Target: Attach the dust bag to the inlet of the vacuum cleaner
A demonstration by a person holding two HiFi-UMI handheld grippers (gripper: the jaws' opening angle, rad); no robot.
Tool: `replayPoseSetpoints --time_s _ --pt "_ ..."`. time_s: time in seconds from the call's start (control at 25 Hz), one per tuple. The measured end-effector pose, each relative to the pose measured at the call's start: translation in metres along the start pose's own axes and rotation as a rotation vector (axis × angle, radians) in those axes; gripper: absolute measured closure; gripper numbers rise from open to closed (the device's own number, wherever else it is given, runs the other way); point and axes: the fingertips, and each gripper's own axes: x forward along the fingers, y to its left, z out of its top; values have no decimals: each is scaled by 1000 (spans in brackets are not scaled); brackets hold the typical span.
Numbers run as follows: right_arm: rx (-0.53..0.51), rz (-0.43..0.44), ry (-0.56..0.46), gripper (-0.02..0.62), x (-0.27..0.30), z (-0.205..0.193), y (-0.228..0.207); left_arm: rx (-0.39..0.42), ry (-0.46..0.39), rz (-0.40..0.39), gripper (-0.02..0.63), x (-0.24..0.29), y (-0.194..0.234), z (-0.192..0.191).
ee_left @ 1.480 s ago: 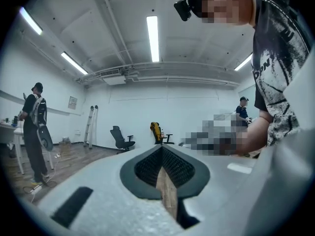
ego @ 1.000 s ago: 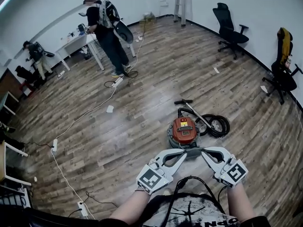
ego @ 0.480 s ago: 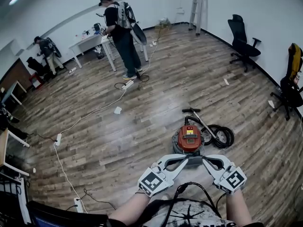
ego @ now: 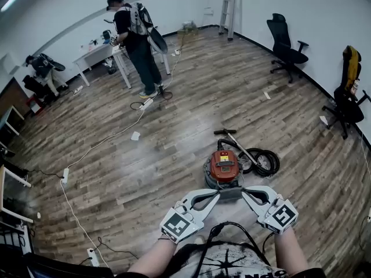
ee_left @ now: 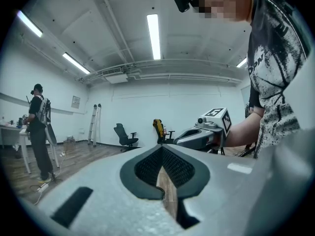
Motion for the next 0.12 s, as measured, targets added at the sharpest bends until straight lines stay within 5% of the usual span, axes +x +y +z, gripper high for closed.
replayPoseSetpoints --time_s 0.12 --pt "15 -3 -1 589 -6 -3 -1 1 6 4 604 -1 -2 -2"
